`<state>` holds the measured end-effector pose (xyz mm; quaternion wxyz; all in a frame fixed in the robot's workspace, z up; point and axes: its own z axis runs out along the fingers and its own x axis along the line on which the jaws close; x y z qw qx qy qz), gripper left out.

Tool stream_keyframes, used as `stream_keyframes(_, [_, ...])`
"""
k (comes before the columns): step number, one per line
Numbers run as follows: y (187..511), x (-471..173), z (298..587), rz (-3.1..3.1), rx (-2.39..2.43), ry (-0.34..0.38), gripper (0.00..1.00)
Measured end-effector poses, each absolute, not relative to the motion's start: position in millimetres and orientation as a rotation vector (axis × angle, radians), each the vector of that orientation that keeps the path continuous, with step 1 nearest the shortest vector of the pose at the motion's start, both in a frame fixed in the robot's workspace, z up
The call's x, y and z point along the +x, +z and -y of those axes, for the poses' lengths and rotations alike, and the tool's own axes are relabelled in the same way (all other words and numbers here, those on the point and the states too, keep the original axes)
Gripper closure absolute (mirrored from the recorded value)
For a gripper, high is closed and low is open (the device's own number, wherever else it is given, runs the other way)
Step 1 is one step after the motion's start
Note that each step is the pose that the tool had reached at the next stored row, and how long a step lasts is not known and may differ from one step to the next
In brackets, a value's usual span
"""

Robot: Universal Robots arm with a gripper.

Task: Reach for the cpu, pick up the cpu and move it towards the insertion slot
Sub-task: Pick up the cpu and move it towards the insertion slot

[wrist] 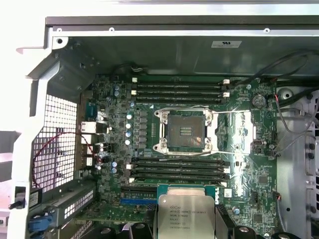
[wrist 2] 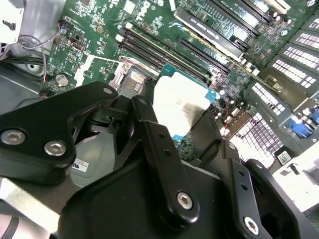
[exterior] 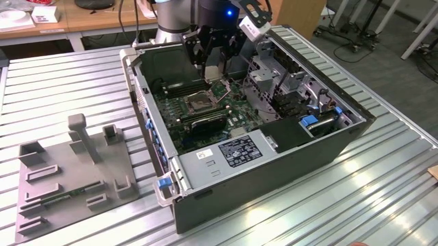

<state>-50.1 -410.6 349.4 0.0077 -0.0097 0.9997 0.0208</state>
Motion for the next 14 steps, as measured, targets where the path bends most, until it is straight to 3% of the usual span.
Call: stream_keyframes(14, [347,-50,394,-3.125,-0.03,0.065,0.46])
